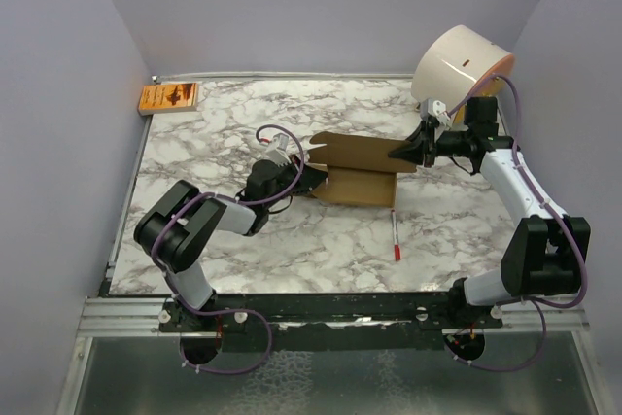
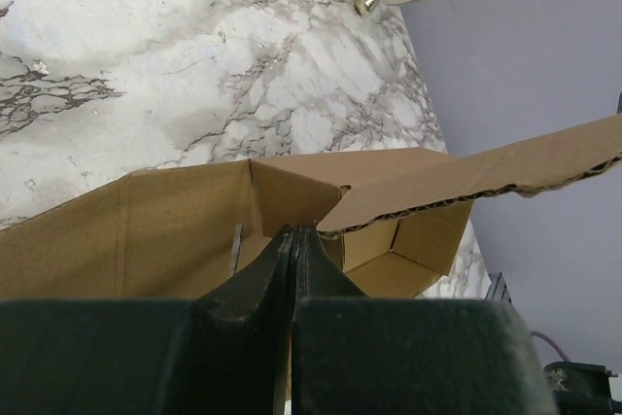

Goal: Fold the paper box

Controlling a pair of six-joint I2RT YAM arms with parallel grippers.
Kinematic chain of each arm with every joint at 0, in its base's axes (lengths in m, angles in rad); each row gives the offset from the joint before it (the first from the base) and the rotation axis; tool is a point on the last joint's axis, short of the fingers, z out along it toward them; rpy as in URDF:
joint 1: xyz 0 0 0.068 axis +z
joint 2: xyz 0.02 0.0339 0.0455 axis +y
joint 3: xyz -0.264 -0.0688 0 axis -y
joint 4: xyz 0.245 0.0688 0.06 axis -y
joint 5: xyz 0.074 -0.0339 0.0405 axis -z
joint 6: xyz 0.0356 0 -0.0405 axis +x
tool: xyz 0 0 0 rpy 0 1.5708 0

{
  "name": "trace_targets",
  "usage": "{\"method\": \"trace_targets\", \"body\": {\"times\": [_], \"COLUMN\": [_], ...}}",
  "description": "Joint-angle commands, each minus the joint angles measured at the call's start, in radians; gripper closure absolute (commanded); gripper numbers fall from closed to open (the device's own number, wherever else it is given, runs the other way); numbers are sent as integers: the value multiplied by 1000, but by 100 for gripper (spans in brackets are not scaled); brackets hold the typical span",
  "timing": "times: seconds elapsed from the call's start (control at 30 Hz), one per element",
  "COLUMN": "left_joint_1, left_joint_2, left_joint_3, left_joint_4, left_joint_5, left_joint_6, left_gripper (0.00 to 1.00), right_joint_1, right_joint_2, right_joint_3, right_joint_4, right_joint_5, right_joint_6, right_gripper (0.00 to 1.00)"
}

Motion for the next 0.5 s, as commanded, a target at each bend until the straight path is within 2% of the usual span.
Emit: {"method": "trace_targets", "body": {"times": [0.0, 0.13, 0.47], "left_joint_1": [-4, -5, 17], "left_joint_2": [2, -8, -144], "left_joint_3": [20, -3, -55], "left_joint_4": [46, 21, -126], "left_joint_5": [-15, -29, -74], "left_joint_6": [-1, 24, 119], "left_gripper": [100, 99, 97], "right_joint_1": [-4, -4, -4], "right_joint_2": [-22, -23, -22], "right_joint_3": [-4, -2, 12], "right_joint_4": [24, 22, -13], "right_joint_5": [-26, -10, 1], "right_joint_6": [11, 9, -27], "right_gripper": [99, 99, 99]}}
